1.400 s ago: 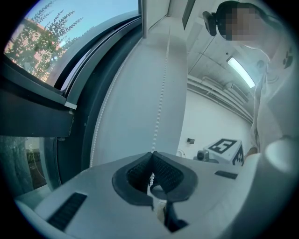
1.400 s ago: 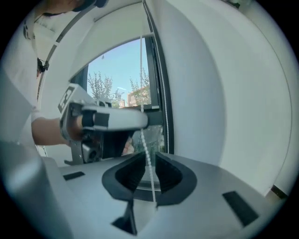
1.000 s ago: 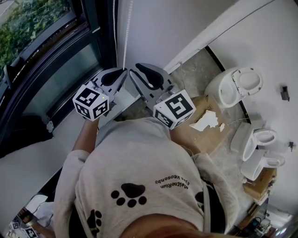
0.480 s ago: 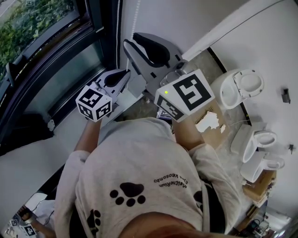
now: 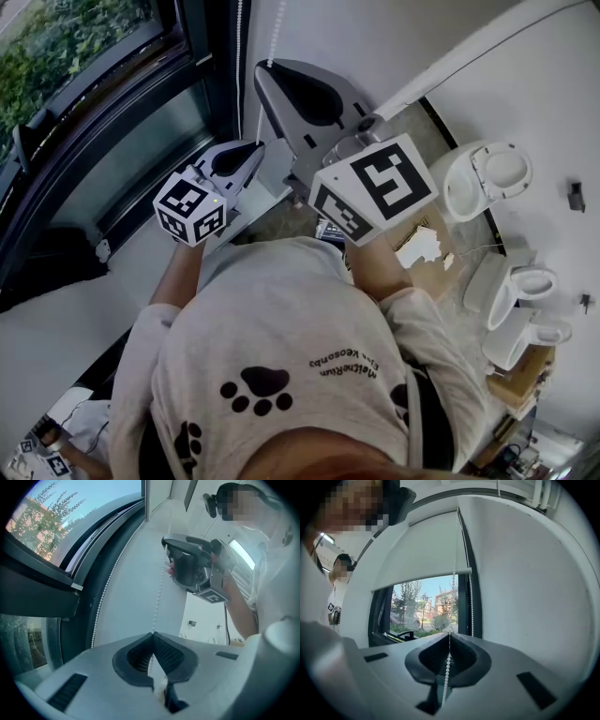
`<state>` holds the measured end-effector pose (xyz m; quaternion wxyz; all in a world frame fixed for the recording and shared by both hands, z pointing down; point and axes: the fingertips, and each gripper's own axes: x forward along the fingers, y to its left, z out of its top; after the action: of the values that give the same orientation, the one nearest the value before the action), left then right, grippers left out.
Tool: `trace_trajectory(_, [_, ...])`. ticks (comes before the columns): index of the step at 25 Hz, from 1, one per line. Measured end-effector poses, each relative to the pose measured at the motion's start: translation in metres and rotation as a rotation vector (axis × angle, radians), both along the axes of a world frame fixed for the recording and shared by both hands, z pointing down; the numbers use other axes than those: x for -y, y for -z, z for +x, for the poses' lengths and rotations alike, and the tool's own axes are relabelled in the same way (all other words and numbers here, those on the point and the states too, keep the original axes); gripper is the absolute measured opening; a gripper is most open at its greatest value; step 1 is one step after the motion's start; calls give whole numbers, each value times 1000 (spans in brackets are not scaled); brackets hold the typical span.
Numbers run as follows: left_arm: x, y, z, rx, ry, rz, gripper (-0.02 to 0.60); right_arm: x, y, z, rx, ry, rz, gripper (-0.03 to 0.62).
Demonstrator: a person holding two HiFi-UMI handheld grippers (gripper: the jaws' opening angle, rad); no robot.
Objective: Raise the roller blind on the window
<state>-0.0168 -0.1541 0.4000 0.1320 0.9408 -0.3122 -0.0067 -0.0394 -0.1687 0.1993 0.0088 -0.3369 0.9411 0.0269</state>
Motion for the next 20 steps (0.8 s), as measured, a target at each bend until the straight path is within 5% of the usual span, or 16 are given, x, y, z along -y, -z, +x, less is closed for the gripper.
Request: trace_trajectory(20, [-3,-72,-4,69,31,-67,9,11,-76,3,-92,-64,-74,9])
